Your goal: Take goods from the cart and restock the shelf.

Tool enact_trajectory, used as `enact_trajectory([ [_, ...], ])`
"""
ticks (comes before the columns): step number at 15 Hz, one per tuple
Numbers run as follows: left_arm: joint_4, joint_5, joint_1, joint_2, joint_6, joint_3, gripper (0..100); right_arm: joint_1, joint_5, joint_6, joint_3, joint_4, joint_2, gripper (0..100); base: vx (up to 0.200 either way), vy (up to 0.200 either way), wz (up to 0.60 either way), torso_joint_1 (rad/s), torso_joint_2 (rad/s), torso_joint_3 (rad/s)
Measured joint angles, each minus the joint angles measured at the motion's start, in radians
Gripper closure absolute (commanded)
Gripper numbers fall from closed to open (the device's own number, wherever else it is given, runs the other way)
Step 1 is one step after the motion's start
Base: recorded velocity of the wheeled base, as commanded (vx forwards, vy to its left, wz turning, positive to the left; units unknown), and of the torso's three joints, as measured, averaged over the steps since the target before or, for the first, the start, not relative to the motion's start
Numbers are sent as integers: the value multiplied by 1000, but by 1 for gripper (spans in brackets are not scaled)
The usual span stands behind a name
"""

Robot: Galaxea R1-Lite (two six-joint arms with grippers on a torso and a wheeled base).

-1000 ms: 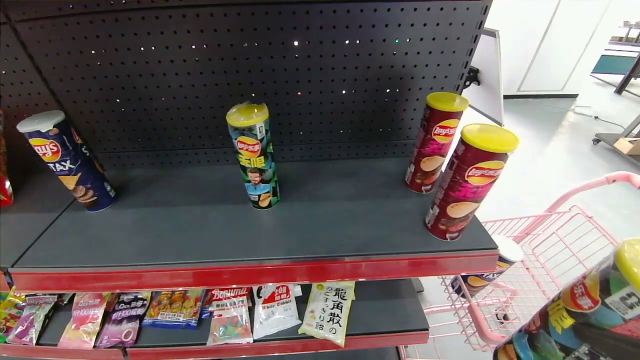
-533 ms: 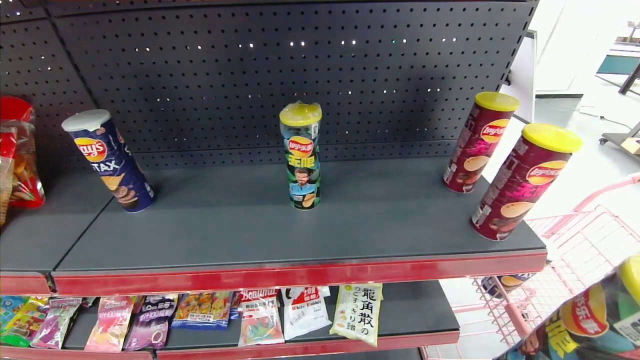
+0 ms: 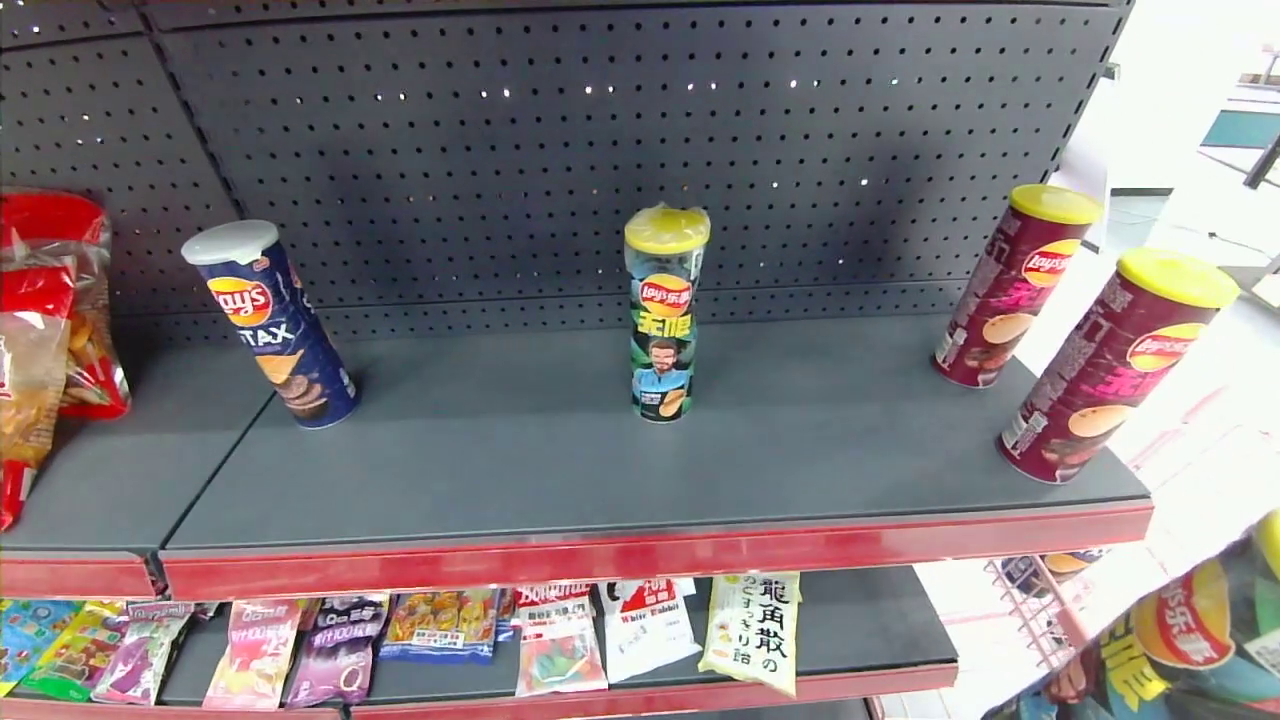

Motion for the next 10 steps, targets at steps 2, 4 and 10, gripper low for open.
enact_trajectory([
  [2, 0, 0, -1, 0, 0, 0, 0, 0, 1, 0, 0, -1, 1, 100, 200, 0, 0, 2, 5, 7],
  [4, 0, 0, 1, 0, -1, 0, 0, 0, -1, 0, 1, 0, 4, 100, 0, 0, 0, 0, 0, 0],
  [10, 0, 0, 0, 0, -4, 0, 0, 0, 1, 0, 7, 0, 5, 100, 0, 0, 0, 0, 0, 0],
])
